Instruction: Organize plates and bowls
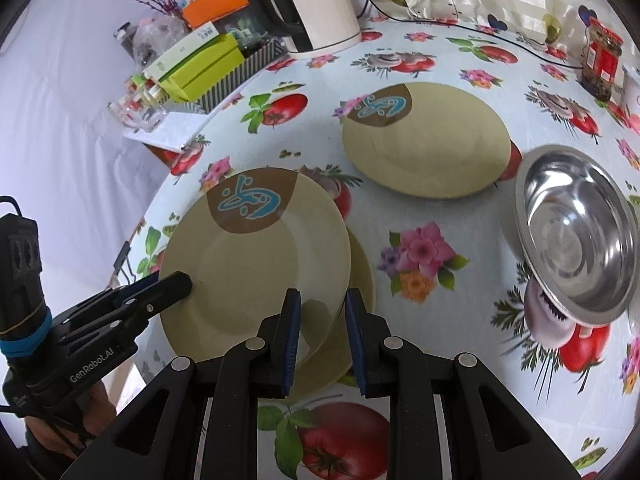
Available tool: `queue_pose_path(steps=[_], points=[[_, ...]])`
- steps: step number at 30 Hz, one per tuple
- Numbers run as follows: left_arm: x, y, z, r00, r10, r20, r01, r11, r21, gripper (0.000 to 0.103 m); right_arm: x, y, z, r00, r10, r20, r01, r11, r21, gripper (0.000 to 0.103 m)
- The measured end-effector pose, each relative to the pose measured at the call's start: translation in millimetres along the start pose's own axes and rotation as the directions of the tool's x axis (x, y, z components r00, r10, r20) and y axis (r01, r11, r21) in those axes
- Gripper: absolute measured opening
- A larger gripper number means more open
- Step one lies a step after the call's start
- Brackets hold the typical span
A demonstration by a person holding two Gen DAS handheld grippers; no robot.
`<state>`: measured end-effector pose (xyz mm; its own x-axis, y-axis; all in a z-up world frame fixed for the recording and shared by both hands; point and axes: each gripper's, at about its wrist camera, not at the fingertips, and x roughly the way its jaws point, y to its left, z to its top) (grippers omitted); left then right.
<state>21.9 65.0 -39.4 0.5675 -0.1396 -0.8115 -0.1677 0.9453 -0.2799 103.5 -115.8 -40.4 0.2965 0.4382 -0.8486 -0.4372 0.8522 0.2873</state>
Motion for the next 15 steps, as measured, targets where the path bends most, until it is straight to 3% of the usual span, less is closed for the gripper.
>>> queue_pose_path(steps=[15], points=[[6.0,-4.7,-8.4,1.0,0.009,-0.026,-0.008,1.0,0.016,0.028,2.7,-4.6,-9.1,1.0,-0.019,-0.019,0.019,1.0,-0.002,0.022]])
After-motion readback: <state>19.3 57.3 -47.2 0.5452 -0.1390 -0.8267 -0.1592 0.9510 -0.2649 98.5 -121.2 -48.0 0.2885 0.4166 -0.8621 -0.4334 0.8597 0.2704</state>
